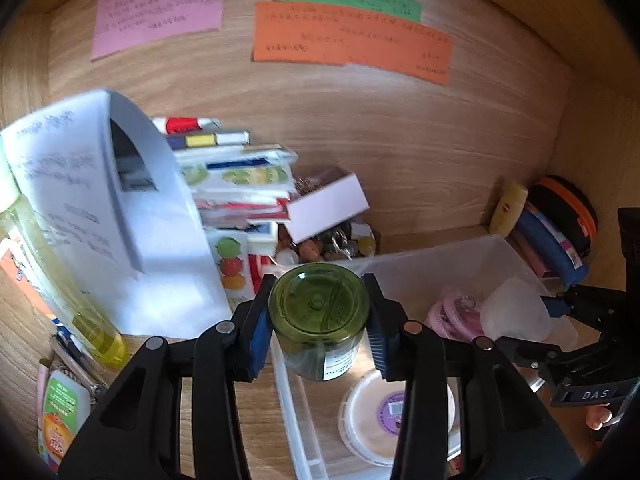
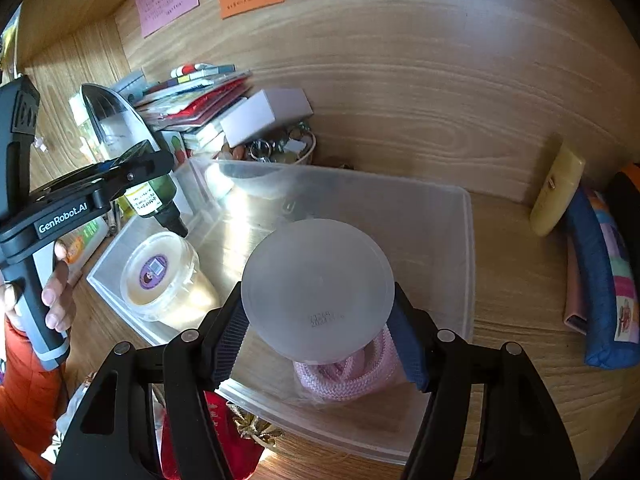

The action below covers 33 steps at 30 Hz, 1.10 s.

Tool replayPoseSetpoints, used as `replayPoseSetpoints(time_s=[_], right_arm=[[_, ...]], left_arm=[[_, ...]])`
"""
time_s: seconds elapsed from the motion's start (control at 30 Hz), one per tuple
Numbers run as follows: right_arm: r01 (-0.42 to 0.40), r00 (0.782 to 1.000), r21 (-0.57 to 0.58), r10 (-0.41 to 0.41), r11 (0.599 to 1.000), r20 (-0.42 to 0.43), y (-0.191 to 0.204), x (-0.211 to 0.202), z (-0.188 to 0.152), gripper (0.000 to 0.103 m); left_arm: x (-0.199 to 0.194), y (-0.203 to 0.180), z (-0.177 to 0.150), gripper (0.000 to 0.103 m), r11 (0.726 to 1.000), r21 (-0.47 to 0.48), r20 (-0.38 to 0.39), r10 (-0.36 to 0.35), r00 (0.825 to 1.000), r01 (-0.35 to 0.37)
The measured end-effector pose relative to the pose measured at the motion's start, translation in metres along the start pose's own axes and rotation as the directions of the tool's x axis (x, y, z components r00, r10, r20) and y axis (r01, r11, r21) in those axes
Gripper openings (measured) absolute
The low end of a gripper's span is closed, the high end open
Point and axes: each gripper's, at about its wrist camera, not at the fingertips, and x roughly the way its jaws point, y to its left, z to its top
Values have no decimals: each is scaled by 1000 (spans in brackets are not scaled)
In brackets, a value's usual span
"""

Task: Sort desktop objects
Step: 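Carry the green bottle and pink compact into the clear box and release both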

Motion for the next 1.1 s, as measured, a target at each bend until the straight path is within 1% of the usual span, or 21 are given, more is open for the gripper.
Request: replayPoseSetpoints(time_s=[0.1,0.2,0.33,0.47,0.53,0.6,0.67,0.7,0.77,0.8,0.83,0.87,0.9,0.93,1.0,1.1], right_arm=[[16,1000,-6,-16,1000,-6,0,1,-1,63],[10,1000,-4,-10,1000,-21,-1,5,-1,63],[19,1000,-20,-20,1000,-21,1,7,-5,63],[64,998,-50,-64,997,-6,7,10,-10,63],[74,997,-54,-74,996,5,9,11,-11,63],[80,997,-60,-79,995,15,9,11,-11,63],[104,994,-76,-101,992,40,12,9,-12,63],[114,993,-87,-110,990,47,14,8,-12,64],[122,991,-101,-116,987,62,16,6,-12,69],[124,991,-103,-118,987,69,16,5,-12,73],[129,990,-106,-122,986,76,17,4,-12,78],[131,989,-110,-122,985,80,17,3,-12,81],[132,989,-114,-123,985,82,18,2,-12,83],[132,989,-118,-123,984,83,19,2,-12,83],[135,989,-129,-125,982,84,22,2,-14,83],[138,988,-135,-127,981,88,24,1,-15,85]], left_arm=[[5,-4,-2,41,1000,3,-27,-27,999,27],[10,-8,-5,41,1000,25,-34,-3,999,4],[11,-7,-8,41,1000,21,-38,7,999,-6],[16,-3,-11,41,999,23,-61,31,998,-30],[19,-5,-13,41,999,26,-74,24,997,-22],[19,-8,-13,41,999,39,-70,33,997,-30],[17,-11,-14,41,998,51,-61,34,998,-31],[16,-11,-14,42,998,53,-61,28,998,-25],[13,-13,-14,43,998,60,-56,27,998,-24],[13,-14,-13,46,998,63,-55,26,998,-23],[12,-14,-13,52,998,66,-53,27,998,-24],[10,-14,-14,55,997,67,-48,31,998,-27],[9,-15,-14,61,997,67,-42,35,998,-32],[7,-16,-14,69,997,71,-38,44,998,-42],[3,-18,-15,79,994,76,-20,75,997,-73],[-4,-23,-16,84,993,93,-4,70,998,-69]])
